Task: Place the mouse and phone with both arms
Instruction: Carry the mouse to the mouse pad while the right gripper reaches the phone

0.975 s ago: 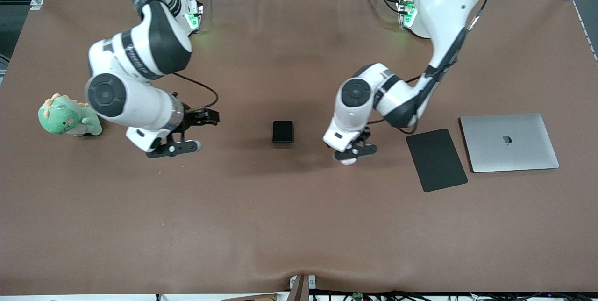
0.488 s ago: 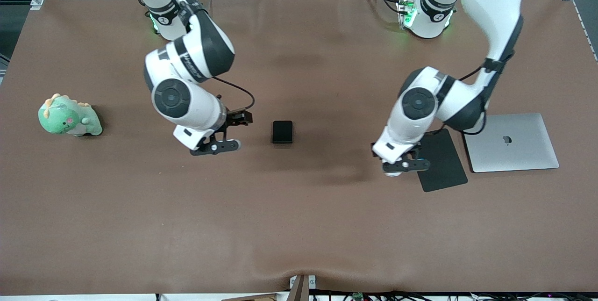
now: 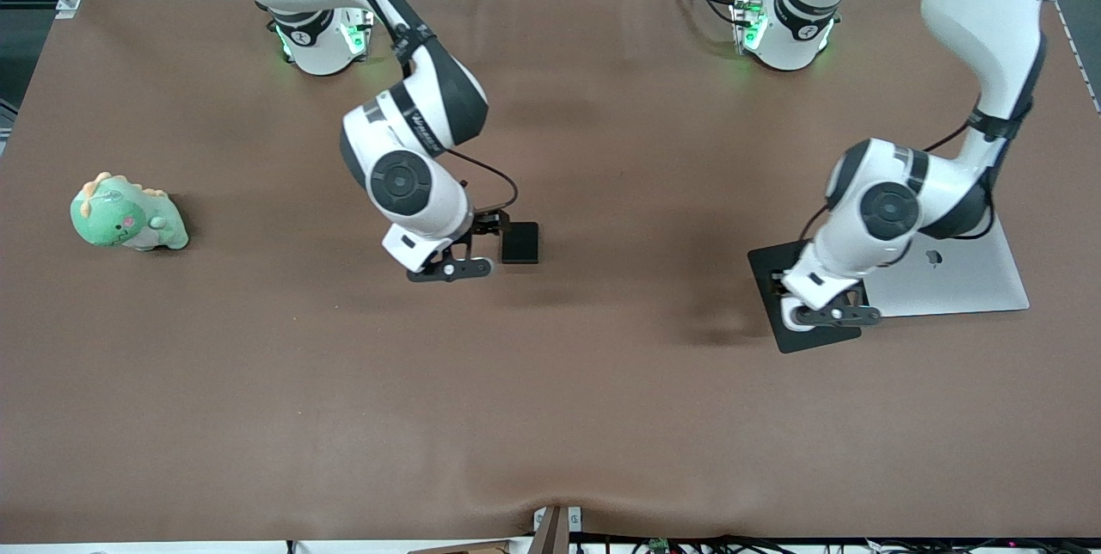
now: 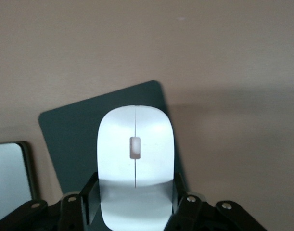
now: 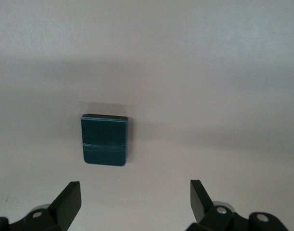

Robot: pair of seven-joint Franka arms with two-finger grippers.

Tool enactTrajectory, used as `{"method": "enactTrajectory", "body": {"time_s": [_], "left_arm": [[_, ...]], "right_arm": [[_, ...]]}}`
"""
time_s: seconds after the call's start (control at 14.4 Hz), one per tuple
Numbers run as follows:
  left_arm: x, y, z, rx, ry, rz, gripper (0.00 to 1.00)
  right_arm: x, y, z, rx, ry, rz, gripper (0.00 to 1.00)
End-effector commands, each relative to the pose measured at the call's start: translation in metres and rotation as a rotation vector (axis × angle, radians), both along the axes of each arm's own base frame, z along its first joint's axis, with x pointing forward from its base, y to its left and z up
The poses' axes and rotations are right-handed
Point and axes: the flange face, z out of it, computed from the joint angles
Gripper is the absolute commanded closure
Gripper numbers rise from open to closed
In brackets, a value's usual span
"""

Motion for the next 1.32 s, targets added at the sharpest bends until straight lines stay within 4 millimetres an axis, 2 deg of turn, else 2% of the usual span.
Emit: {"method": "enactTrajectory", "body": {"time_s": [0.0, 0.14, 0.28, 0.42, 0.56, 0.91, 1.11, 1.18, 1.25], "left_arm": [[-0.003, 0.011, -0.022, -0.026, -0.017, -0.032, 0.76], [-0.005, 0.009, -0.035, -0.044, -0.017, -0.042, 0.75], [-0.004, 0.018, -0.049, -0.067, -0.024, -0.026, 0.75], [-0.004, 0.02, -0.054, -0.072, -0.022, -0.023, 0.74], [-0.008, 0.018, -0.059, -0.073, -0.011, -0.025, 0.69], [-0.011, 0.028, -0.049, -0.061, -0.018, -0.021, 0.68], [-0.015, 0.029, -0.053, -0.06, -0.005, -0.024, 0.68], [-0.017, 0.028, -0.055, -0.06, -0.001, -0.024, 0.67], [-0.017, 0.029, -0.056, -0.061, 0.0, -0.024, 0.61]], "right_arm": [[-0.009, 0.02, -0.02, -0.008, -0.006, -0.051, 0.0], [-0.01, 0.025, -0.029, -0.01, -0.009, -0.058, 0.0], [-0.015, 0.032, -0.044, -0.017, -0.004, -0.05, 0.0], [-0.017, 0.04, -0.061, -0.012, -0.019, -0.06, 0.0], [-0.021, 0.048, -0.082, -0.015, -0.031, -0.081, 0.0], [-0.027, 0.058, -0.101, -0.015, -0.039, -0.085, 0.0], [-0.033, 0.064, -0.12, -0.021, -0.042, -0.094, 0.0], [-0.034, 0.066, -0.121, -0.019, -0.049, -0.112, 0.0], [-0.037, 0.069, -0.125, -0.022, -0.05, -0.11, 0.0]]}}
